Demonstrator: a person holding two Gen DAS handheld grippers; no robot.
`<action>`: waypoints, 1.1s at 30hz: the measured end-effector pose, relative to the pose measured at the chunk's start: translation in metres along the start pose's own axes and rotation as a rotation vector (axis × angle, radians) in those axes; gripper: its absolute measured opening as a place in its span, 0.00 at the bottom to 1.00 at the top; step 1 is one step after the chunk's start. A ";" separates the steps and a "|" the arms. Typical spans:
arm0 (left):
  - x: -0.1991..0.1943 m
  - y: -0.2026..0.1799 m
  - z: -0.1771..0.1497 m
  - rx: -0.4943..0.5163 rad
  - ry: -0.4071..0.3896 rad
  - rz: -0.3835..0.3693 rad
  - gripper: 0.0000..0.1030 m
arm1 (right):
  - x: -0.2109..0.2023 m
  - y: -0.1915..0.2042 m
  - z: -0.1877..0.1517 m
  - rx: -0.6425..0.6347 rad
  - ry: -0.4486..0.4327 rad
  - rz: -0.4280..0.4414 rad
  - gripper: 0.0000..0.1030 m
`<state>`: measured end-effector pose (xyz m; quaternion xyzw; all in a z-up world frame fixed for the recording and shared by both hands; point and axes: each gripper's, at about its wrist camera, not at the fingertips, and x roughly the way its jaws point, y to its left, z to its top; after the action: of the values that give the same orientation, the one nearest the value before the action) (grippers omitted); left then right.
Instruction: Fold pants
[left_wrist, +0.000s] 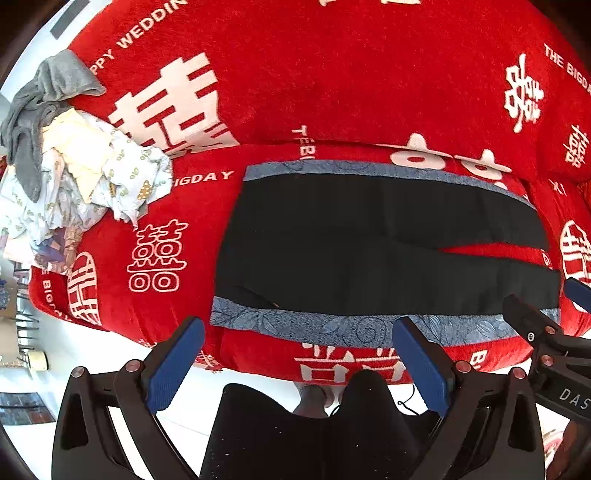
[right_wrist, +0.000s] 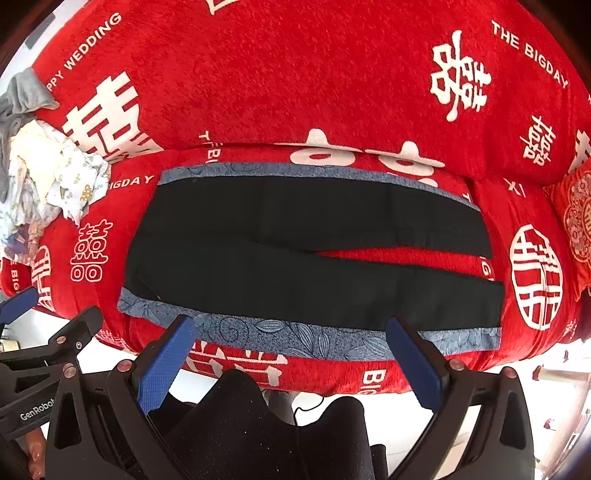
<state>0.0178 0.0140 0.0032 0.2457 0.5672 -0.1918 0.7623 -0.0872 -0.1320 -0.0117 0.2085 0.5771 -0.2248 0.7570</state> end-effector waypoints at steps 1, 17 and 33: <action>0.000 0.002 0.001 -0.009 0.000 0.000 0.99 | -0.001 0.001 0.001 -0.005 -0.002 0.001 1.00; 0.000 -0.001 0.003 -0.012 0.000 -0.020 0.99 | -0.001 -0.007 0.005 0.008 -0.005 0.000 1.00; 0.011 0.023 0.017 0.011 -0.042 -0.065 0.99 | -0.001 0.006 0.016 0.056 -0.034 -0.034 1.00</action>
<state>0.0476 0.0220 0.0002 0.2270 0.5577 -0.2246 0.7661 -0.0714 -0.1364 -0.0061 0.2159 0.5609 -0.2571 0.7568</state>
